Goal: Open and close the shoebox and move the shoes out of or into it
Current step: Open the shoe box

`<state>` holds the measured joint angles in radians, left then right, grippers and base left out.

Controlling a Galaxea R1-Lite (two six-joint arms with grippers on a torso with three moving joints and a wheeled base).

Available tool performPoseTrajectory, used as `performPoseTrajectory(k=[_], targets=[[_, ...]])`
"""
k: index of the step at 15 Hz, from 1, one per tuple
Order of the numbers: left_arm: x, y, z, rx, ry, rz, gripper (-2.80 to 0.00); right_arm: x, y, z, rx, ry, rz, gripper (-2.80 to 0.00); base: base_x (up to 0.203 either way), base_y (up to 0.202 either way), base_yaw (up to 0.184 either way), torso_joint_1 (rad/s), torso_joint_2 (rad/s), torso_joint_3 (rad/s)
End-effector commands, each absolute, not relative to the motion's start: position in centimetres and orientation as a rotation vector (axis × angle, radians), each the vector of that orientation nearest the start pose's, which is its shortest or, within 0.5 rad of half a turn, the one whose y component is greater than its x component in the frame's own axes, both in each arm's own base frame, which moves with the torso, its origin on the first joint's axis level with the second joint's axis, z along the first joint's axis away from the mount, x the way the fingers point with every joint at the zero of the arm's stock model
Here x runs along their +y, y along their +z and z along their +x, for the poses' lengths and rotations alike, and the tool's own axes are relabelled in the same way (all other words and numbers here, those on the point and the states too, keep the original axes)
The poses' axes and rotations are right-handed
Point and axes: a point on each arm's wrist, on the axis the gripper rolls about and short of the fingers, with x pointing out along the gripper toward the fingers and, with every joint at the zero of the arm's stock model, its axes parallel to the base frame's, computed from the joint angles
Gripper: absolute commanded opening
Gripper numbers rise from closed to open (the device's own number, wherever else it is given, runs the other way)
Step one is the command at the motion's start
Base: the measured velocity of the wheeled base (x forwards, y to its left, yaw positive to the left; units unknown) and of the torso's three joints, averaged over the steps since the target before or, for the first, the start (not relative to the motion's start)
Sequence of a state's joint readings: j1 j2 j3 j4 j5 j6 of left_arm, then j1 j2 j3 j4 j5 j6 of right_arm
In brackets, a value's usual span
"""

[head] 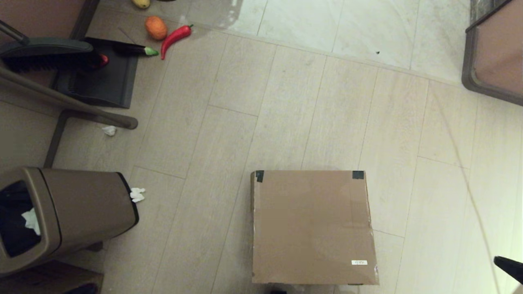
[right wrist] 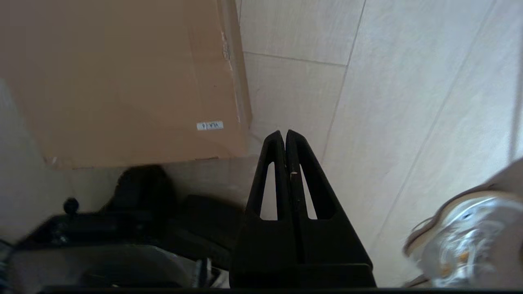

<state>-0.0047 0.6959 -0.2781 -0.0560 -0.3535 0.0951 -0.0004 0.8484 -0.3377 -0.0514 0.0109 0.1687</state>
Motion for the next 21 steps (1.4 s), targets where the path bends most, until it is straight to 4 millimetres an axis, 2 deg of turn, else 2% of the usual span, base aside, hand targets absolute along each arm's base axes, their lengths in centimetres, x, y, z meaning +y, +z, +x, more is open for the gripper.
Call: performPoseTrajectory(k=[1,4,6,7,9,10,11,12,14,15,17,19,21], targets=[[-0.9,13.4,9.8,0.581,-0.397,-0.02,-2.8,0.0,14.4,13.1,0.609,-0.053,0.211,-2.8,0.0,0.0,0.0,0.0,0.0,0.0],[-1.2,11.1,14.5,0.699,-0.429,-0.057,-2.8,0.0,12.5,17.2,0.662,-0.098,0.328,-2.8,0.0,0.0,0.0,0.0,0.0,0.0],[-1.8,10.2,17.7,0.652,-0.44,-0.059,-2.8,0.1,10.8,19.5,0.707,-0.077,0.366,-2.8,0.0,0.0,0.0,0.0,0.0,0.0],[-2.4,10.2,18.9,0.589,-0.43,-0.051,-2.8,0.2,9.9,20.8,0.703,-0.039,0.385,-2.8,0.0,0.0,0.0,0.0,0.0,0.0],[-4.5,9.9,20.2,0.599,-0.471,-0.084,-2.8,-0.5,8.8,23.5,0.627,0.007,0.415,-2.8,0.0,0.0,0.0,0.0,0.0,0.0],[-5.6,10.1,22.1,0.59,-0.485,-0.106,-2.8,-1.1,8.0,24.3,0.615,0.017,0.431,-2.8,0.0,0.0,0.0,0.0,0.0,0.0],[-6.9,10.7,24.1,0.562,-0.506,-0.123,-2.8,-1.3,7.3,24.6,0.631,0.033,0.438,-2.8,0.0,0.0,0.0,0.0,0.0,0.0],[-8.4,10.1,26.0,0.579,-0.52,-0.141,-2.8,-1.3,6.8,24.8,0.641,0.05,0.428,-2.8,0.0,0.0,0.0,0.0,0.0,0.0],[-11.8,8.9,28.2,0.601,-0.533,-0.148,-2.8,-1.1,6.8,24.5,0.643,0.067,0.414,-2.8,0.0,0.0,0.0,0.0,0.0,0.0],[-13.1,8.0,28.7,0.606,-0.53,-0.142,-2.8,-1.2,6.1,24.7,0.671,0.058,0.417,-2.8,0.0,0.0,0.0,0.0,0.0,0.0],[-14.8,6.0,29.6,0.571,-0.494,-0.121,-2.8,-1.4,5.8,25.4,0.673,0.052,0.413,-2.8,0.0,0.0,0.0,0.0,0.0,0.0],[-16.2,3.7,30.5,0.538,-0.459,-0.104,-2.8,-1.4,5.0,26.1,0.695,0.049,0.413,-2.8,0.0,0.0,0.0,0.0,0.0,0.0],[-17.3,2.3,31.5,0.521,-0.455,-0.099,-2.8,-1.5,4.3,26.7,0.713,0.044,0.417,-2.8,0.0,0.0,0.0,0.0,0.0,0.0]])
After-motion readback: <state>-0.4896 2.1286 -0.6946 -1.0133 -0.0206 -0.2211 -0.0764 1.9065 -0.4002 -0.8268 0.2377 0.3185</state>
